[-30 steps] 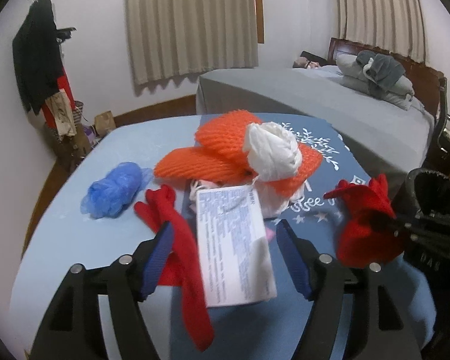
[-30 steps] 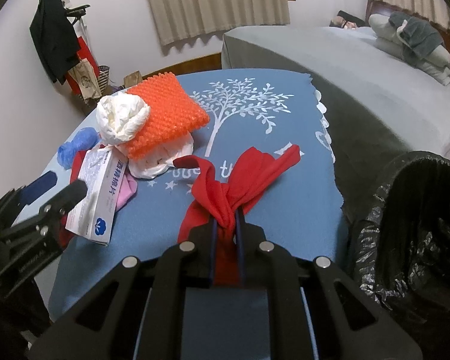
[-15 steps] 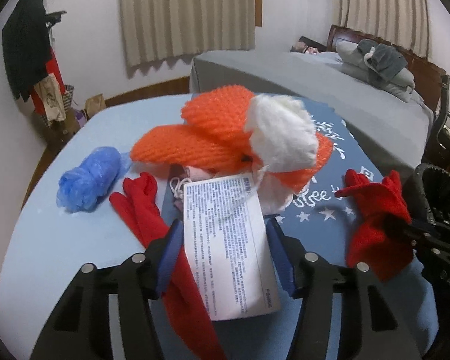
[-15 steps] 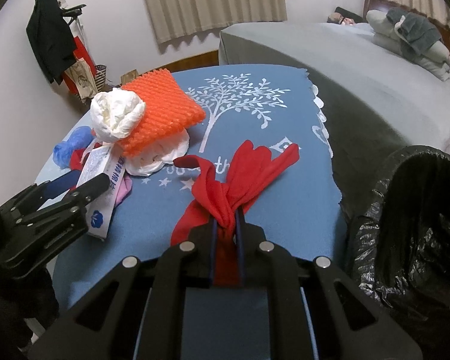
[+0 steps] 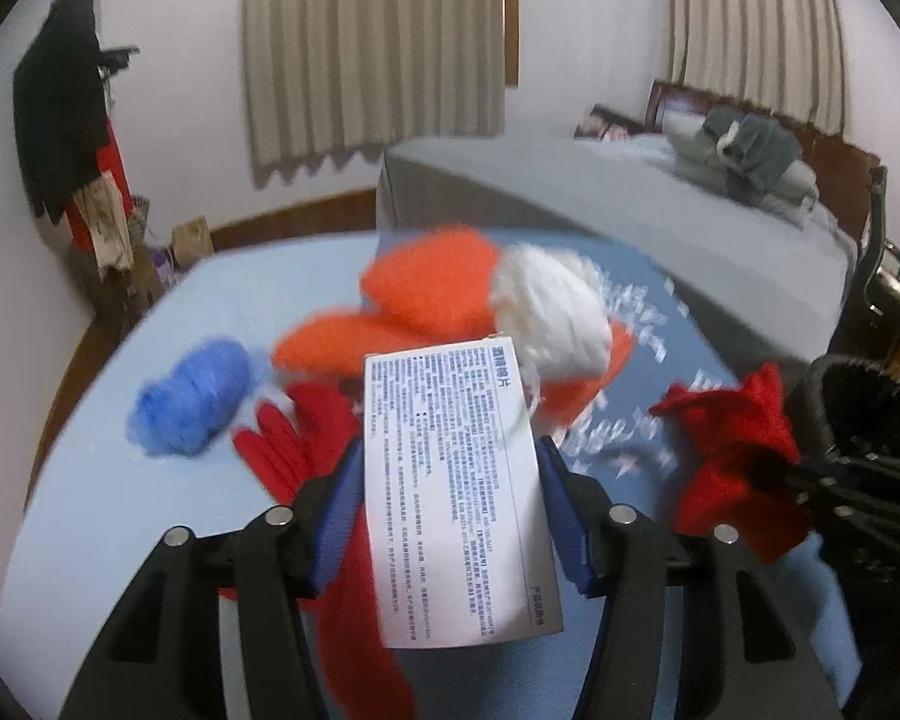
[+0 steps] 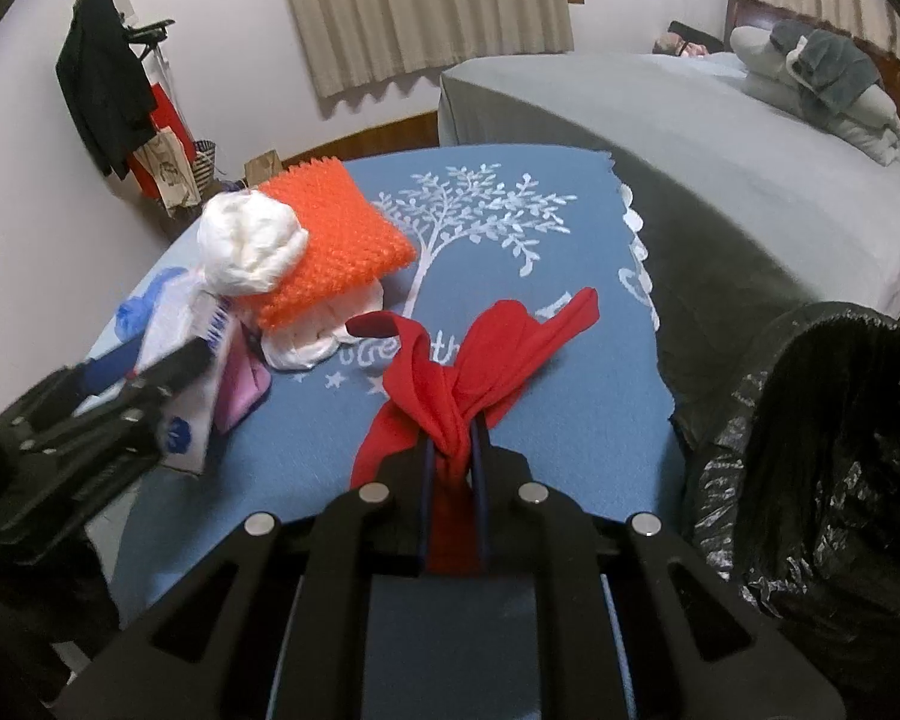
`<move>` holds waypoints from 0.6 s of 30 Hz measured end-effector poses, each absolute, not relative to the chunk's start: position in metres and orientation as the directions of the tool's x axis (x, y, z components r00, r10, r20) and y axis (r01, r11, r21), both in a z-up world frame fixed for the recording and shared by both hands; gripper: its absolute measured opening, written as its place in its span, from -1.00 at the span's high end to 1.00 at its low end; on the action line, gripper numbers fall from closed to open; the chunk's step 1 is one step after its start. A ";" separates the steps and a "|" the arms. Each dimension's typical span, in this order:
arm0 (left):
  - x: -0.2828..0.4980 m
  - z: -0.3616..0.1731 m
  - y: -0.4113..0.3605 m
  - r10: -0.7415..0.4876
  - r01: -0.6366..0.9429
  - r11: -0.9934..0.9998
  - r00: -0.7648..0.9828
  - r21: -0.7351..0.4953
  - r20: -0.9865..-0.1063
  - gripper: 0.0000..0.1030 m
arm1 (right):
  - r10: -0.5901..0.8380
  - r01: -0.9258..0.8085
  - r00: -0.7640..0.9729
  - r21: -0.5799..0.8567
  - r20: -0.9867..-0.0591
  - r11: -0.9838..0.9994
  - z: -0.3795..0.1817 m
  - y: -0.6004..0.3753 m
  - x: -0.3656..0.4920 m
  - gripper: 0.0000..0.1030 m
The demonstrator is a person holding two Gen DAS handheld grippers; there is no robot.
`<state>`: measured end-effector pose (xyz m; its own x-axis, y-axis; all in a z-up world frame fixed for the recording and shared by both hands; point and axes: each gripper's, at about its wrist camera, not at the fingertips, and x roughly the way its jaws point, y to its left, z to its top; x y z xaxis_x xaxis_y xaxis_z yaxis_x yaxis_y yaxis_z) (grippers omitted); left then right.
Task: Collect trash
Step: 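Lift the white box with the left gripper while the right holds the glove, then carry both items over the black bin and open both grippers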
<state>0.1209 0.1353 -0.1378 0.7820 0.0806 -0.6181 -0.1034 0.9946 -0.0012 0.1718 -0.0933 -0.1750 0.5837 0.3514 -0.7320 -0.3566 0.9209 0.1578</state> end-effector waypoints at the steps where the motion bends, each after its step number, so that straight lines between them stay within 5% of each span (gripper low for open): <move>1: 0.116 -0.129 0.135 0.077 -0.100 0.995 0.794 -0.004 -0.603 -0.09 | 0.355 -0.357 0.590 0.160 -0.725 0.920 -0.172 -0.095 0.170 0.79; 18: 0.113 -0.094 0.089 -0.012 0.000 1.000 0.830 -0.022 -0.558 -0.09 | 0.332 -0.309 0.650 0.161 -0.684 0.937 -0.146 -0.130 0.164 0.80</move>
